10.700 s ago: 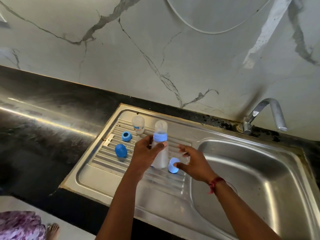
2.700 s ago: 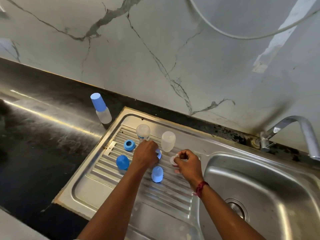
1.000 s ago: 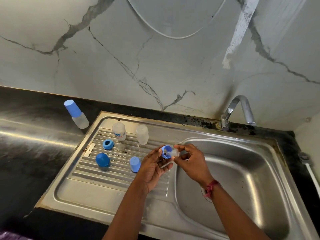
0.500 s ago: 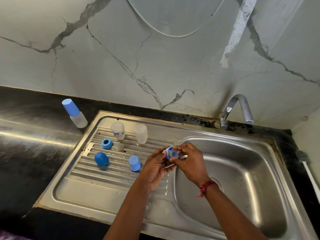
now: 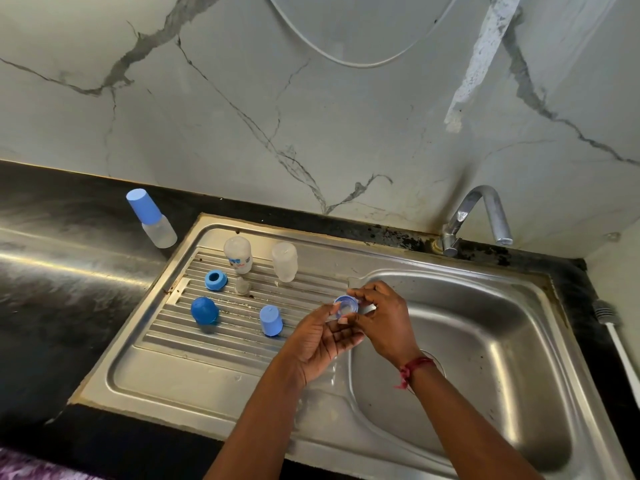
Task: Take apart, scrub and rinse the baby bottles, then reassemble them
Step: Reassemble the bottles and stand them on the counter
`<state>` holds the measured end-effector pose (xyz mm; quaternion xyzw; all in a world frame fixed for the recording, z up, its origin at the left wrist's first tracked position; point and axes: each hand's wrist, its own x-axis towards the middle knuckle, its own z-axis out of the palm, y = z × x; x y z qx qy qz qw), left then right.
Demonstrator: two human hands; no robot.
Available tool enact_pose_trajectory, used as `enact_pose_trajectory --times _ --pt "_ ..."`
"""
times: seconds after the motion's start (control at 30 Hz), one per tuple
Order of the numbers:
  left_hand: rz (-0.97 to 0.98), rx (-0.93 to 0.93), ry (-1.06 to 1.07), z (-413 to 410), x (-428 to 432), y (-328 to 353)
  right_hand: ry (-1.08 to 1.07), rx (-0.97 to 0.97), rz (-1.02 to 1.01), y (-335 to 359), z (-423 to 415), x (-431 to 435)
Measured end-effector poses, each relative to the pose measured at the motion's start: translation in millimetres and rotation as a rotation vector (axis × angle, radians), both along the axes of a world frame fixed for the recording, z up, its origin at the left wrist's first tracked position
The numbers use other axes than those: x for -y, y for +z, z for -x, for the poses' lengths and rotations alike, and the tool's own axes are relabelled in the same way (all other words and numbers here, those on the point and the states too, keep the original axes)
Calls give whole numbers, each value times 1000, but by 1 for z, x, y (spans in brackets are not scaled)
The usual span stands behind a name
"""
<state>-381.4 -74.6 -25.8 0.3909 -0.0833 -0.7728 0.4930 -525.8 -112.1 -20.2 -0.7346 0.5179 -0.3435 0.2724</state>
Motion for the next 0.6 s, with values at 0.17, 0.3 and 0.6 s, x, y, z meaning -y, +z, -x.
enact_pose_trajectory --times 0.17,0.3,0.6 --pt "57 104 -35 0 1 -2 -66 78 -122 -2 0 0" --pt "88 326 -55 3 3 -4 -129 79 -283 -3 3 3" --pt "164 666 -142 14 4 -8 -52 12 -522 3 6 3"
